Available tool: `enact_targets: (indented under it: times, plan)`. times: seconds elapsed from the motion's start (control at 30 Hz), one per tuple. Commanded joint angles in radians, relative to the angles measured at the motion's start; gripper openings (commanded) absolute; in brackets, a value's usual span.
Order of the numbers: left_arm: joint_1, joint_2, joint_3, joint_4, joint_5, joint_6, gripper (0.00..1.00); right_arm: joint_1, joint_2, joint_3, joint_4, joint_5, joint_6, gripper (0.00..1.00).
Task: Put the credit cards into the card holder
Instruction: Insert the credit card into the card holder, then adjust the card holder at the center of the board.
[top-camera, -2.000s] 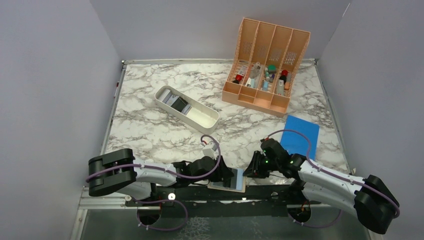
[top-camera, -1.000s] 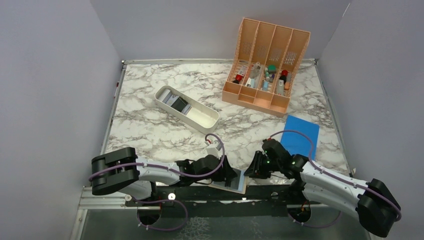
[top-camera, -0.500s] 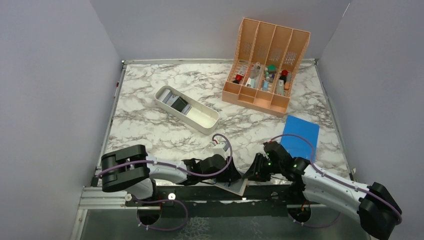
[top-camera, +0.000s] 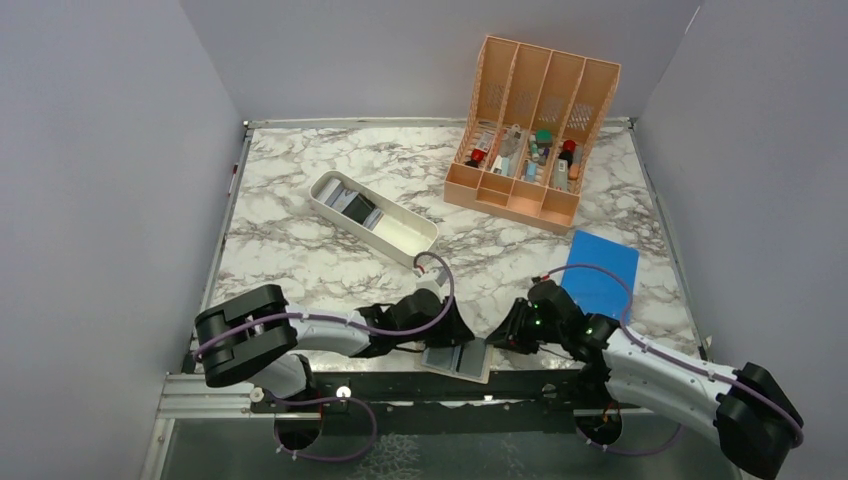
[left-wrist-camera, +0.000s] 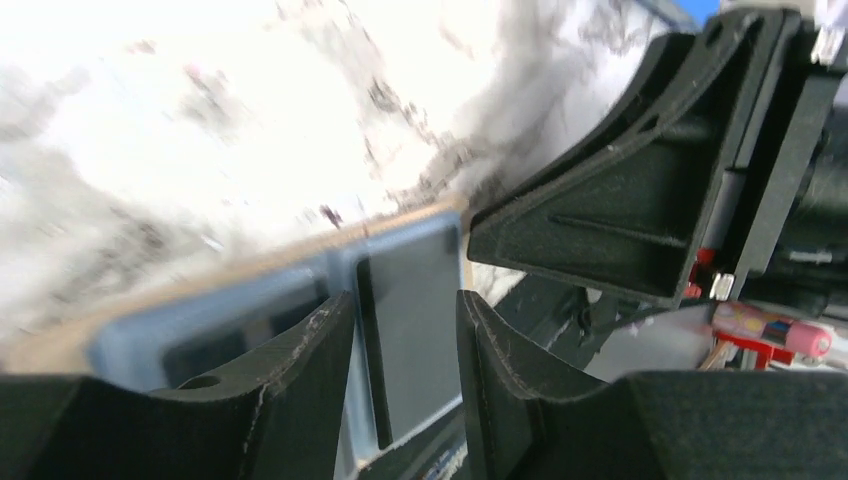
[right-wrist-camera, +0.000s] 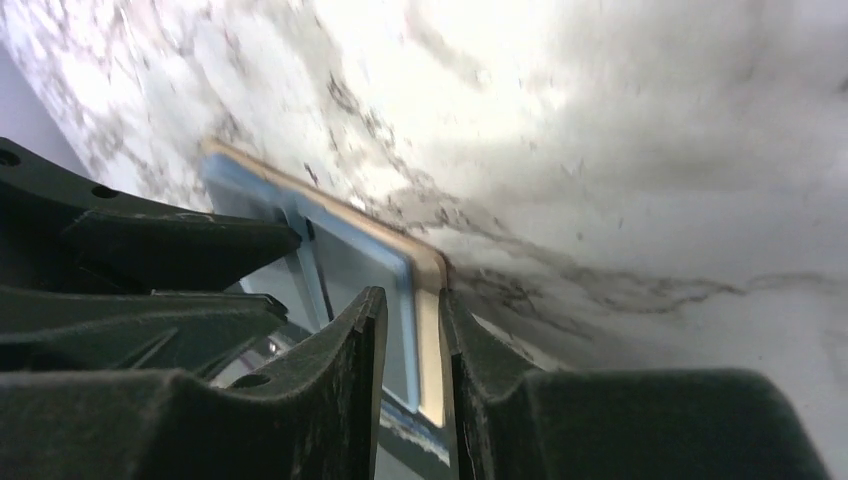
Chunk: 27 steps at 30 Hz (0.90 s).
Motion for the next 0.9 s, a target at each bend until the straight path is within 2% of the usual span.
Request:
enact_targets:
  times: [0.0, 0.17, 0.33, 0.47, 0.6, 0.73, 0.87]
  plan:
    - [0.109, 0.002, 0.038, 0.025, 0.113, 0.101, 0.47, 0.006, 0.084, 0.106, 0.035, 0.196, -0.051, 0.3]
    - [0.211, 0.045, 0.12, -0.047, 0.191, 0.177, 0.48, 0.006, 0.249, 0.23, 0.031, 0.206, -0.115, 0.3]
    - [0.22, 0.001, 0.186, -0.188, 0.17, 0.24, 0.48, 0.006, 0.326, 0.343, -0.123, 0.107, -0.134, 0.35]
    - [0.22, -0.067, 0.21, -0.32, 0.152, 0.3, 0.48, 0.006, 0.289, 0.355, -0.265, 0.08, -0.071, 0.37]
    - [0.219, -0.134, 0.209, -0.415, 0.149, 0.338, 0.49, 0.007, 0.183, 0.312, -0.271, 0.027, -0.059, 0.39]
    - [0.213, -0.178, 0.179, -0.467, 0.181, 0.349, 0.49, 0.01, 0.15, 0.292, -0.307, -0.01, -0.043, 0.42]
    - [0.199, -0.233, 0.111, -0.485, 0.139, 0.325, 0.51, 0.015, 0.149, 0.221, -0.155, -0.11, -0.091, 0.46]
